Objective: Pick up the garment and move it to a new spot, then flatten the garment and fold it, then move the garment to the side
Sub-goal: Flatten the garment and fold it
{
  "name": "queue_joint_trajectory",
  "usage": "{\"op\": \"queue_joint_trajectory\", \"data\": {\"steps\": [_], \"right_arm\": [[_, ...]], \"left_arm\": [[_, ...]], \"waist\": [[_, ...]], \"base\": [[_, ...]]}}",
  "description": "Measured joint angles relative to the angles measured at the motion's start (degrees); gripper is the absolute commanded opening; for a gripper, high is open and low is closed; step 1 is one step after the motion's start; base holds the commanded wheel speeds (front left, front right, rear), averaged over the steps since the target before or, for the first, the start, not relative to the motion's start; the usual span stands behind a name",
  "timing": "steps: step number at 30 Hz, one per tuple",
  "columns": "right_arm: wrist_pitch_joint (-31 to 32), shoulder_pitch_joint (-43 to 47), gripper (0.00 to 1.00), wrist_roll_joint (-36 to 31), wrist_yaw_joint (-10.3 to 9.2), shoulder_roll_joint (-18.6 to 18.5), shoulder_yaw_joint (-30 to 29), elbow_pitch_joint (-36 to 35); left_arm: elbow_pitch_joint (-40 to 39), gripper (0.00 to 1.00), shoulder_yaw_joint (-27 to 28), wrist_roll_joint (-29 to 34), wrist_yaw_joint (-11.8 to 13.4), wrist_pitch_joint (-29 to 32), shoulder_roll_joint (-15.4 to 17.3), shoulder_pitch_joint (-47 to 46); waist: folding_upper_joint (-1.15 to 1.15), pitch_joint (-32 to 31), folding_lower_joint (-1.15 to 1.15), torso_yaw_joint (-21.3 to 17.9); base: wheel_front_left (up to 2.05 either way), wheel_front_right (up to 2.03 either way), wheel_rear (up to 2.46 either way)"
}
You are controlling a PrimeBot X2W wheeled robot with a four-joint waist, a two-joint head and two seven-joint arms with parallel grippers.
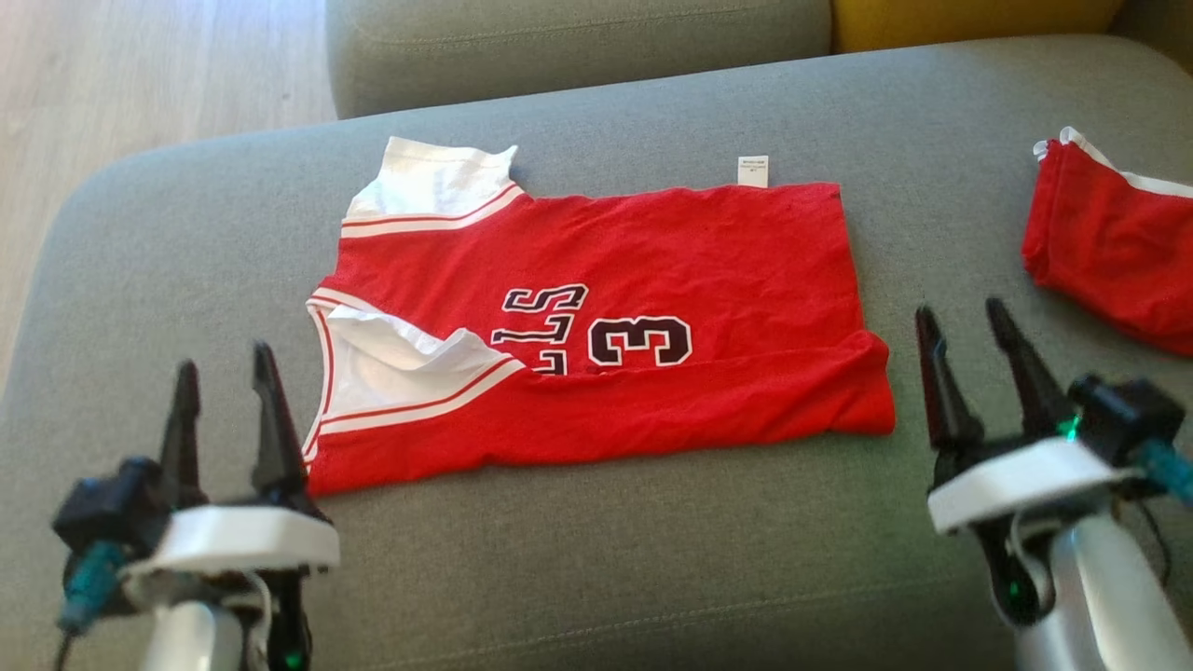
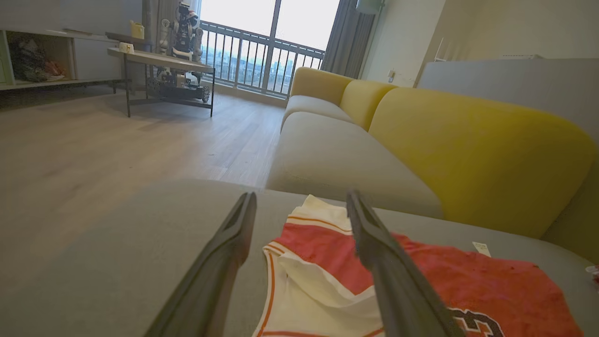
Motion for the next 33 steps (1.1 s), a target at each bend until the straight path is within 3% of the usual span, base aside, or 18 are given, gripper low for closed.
{"op": "queue_joint_trajectory", "data": {"steps": [5,13,22,31,32,33], "right_arm": [[0.0,1.8,1.0,-1.6,0.0,1.0,-0.5,-2.1],[0.0,1.8,1.0,-1.9,0.0,1.5,0.2,-2.9],[0.0,1.7,1.0,-3.2,0.0,1.7,2.0,-2.9],[0.0,1.6,1.0,-2.9,0.0,1.7,2.0,-2.7],[0.0,1.6,1.0,-2.6,0.0,1.7,2.0,-2.2],[0.0,1.6,1.0,-2.4,0.0,1.7,2.0,-1.6]], "left_arm": [[3.5,1.0,0.9,3.5,-1.5,0.0,-1.2,1.0],[18.8,1.0,0.1,7.8,-2.4,0.0,-1.8,-0.1],[33.9,1.0,0.5,7.9,-0.8,0.1,-1.8,-8.9],[41.2,1.0,1.5,7.1,0.2,1.3,-1.5,-12.7],[41.6,0.74,1.5,7.0,0.0,1.3,-1.5,-13.2],[42.0,0.17,1.4,6.6,-0.5,1.3,-1.5,-13.6]], "waist": [[0.0,0.1,0.0,-0.2],[0.0,1.1,0.0,-1.2],[0.0,3.3,0.01,-3.0],[0.0,4.6,0.01,-3.9],[0.0,4.6,0.01,-3.9],[0.0,4.7,0.01,-3.9]], "base": [[0.0,0.0,0.0],[0.0,0.0,0.0],[0.0,0.0,0.0],[0.0,0.0,0.0],[0.0,0.0,0.0],[0.0,0.0,0.0]]}}
